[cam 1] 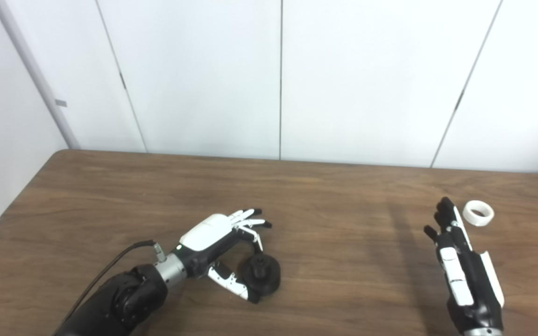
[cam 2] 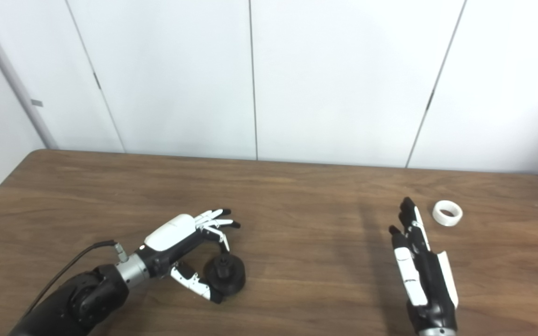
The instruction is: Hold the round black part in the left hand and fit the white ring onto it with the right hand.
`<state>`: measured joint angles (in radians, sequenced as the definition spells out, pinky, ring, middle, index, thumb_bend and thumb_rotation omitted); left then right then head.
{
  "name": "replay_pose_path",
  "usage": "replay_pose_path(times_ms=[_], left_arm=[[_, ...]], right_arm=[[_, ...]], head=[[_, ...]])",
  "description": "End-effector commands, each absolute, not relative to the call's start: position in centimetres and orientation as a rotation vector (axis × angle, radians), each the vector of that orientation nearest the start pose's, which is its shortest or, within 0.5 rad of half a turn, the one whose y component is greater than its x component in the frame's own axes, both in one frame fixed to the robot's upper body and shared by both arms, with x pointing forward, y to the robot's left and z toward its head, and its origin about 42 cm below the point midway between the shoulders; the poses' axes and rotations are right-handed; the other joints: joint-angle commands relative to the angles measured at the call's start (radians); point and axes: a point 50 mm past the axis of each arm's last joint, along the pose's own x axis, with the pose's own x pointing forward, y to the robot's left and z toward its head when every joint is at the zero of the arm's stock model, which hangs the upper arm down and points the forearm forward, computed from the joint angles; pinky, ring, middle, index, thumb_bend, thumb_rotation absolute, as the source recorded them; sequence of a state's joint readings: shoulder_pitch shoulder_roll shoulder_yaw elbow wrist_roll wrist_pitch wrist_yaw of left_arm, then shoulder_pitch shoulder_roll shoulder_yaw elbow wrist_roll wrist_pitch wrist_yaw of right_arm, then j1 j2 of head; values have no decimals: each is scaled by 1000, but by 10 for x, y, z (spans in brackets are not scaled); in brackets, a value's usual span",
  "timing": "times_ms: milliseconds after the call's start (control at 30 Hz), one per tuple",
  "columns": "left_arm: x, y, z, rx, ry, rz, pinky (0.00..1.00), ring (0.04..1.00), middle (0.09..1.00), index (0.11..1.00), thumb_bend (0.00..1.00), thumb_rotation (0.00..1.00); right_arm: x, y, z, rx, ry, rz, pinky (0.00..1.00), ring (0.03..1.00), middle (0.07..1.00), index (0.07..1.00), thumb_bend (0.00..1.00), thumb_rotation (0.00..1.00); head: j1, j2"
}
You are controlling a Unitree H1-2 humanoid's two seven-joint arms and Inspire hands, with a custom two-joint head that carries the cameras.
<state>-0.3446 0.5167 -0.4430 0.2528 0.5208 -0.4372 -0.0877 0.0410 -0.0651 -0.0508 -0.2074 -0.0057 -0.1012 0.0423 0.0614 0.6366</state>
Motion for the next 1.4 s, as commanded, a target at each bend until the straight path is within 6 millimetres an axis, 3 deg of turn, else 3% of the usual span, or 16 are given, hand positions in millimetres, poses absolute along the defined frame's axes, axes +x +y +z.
replay_pose_path(times_ms=[0,200,533,833,933,1000,1100,1367], left_arm=[[349,244,116,1121,-386,-801,1000,1000,887,480,524,55],[347,238,111,1127,-389,-819,1000,1000,894,481,524,56],[347,229,96,1154,-445,-807,1000,1000,884,480,525,56],[346,227,87,1154,-459,-815,1000,1000,881,480,525,58],[349,228,87,1152,-464,-809,1000,1000,879,480,525,59],[349,229,87,1137,-460,-801,1000,1000,876,480,525,58],[351,230,85,1129,-449,-797,1000,1000,875,480,525,58],[353,225,85,1119,-439,-806,1000,1000,877,480,525,59]], right_arm=[[268,-239,168,-79,-337,-7,925,1000,1000,1000,283,868],[266,-237,174,-79,-350,-6,924,997,1000,1000,304,877],[264,-239,184,-126,-386,-21,931,993,1000,988,319,921],[262,-243,200,-187,-407,-68,930,984,993,980,338,881],[261,-251,210,-307,-397,-135,895,962,959,952,376,765],[260,-259,217,-346,-391,-174,886,950,945,941,420,607],[260,-272,231,-364,-389,-197,870,950,956,945,434,468],[265,-304,274,-459,-419,-261,836,932,936,919,450,410]], head=[[-3,1],[-3,1],[-74,-2],[-164,-9],[-192,-14],[-198,-12],[-203,-12],[-207,-6]])
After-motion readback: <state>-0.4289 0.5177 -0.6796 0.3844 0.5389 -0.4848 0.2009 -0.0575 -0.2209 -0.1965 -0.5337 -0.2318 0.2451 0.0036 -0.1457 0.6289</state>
